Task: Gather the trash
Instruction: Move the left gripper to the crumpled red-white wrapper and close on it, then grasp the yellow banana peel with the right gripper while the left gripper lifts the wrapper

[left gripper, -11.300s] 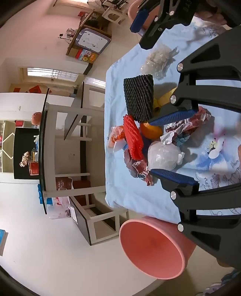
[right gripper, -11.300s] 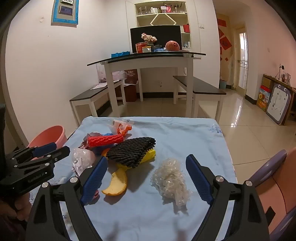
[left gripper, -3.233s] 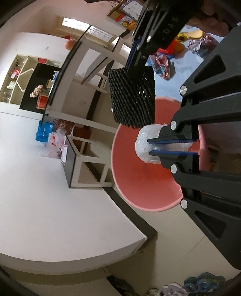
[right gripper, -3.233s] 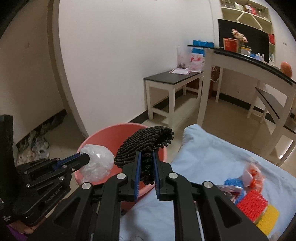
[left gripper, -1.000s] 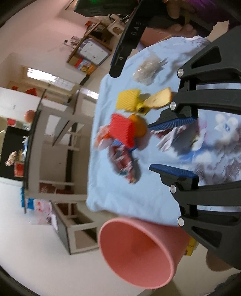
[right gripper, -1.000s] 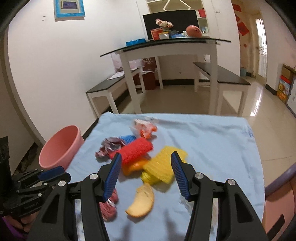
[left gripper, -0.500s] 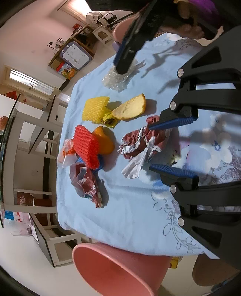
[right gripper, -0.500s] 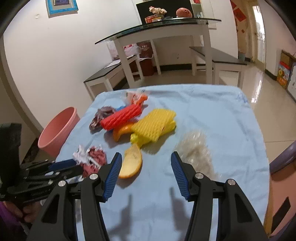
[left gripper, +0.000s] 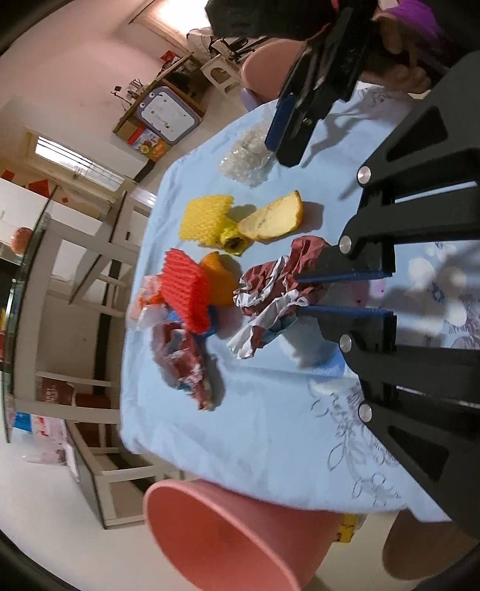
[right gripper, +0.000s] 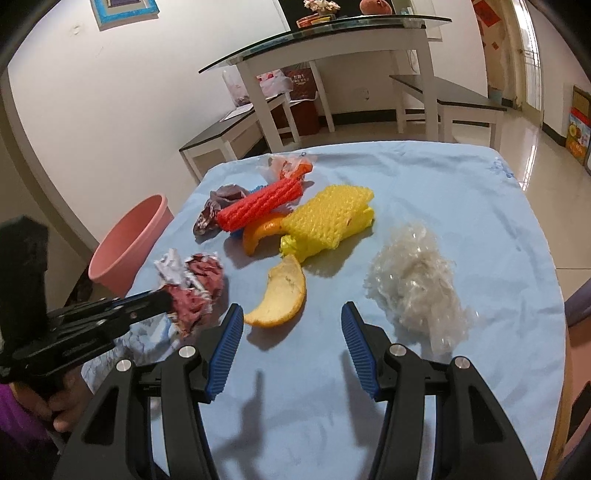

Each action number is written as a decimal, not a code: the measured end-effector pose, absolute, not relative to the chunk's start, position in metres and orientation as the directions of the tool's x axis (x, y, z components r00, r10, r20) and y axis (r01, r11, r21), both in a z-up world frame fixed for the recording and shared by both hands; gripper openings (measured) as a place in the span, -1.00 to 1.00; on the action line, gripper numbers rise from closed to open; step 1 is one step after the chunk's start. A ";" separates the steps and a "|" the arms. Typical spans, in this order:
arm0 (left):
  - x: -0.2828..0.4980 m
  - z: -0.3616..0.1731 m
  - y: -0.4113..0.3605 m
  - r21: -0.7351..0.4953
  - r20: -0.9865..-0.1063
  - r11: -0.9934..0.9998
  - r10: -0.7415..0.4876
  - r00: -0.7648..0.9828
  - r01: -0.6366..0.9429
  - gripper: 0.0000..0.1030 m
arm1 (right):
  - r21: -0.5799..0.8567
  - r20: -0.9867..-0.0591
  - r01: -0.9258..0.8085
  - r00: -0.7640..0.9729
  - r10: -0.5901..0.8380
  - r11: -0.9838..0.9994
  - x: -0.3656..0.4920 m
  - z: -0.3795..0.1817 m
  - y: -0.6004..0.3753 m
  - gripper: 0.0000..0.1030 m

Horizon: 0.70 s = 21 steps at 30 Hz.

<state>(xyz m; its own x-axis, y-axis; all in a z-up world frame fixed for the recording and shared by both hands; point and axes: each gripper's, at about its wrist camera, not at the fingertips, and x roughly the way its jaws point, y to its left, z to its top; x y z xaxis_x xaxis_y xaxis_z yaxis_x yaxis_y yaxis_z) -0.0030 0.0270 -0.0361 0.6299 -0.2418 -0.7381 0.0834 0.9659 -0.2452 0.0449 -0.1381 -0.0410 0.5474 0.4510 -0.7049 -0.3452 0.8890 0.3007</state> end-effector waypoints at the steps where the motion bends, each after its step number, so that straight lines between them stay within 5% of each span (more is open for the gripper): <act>1: -0.005 -0.034 0.028 -0.235 -0.733 0.968 -0.233 0.639 0.085 -0.80 | 0.304 -0.704 -0.347 0.547 0.454 0.887 0.049 -0.041 -0.137 0.06; 8: -0.011 -0.026 0.037 -0.215 -0.715 0.975 -0.200 0.670 0.062 -0.80 | 0.276 -0.744 -0.369 0.502 0.440 0.888 0.084 -0.051 -0.120 -0.01; 16: -0.010 -0.027 0.043 -0.220 -0.716 0.974 -0.195 0.670 0.048 -0.80 | 0.263 -0.807 -0.381 0.416 0.418 0.886 0.107 -0.072 -0.107 -0.37; 21: -0.009 -0.026 0.044 -0.223 -0.711 0.973 -0.201 0.674 0.055 -0.80 | 0.232 -0.818 -0.394 0.415 0.398 0.889 0.103 -0.073 -0.101 -0.78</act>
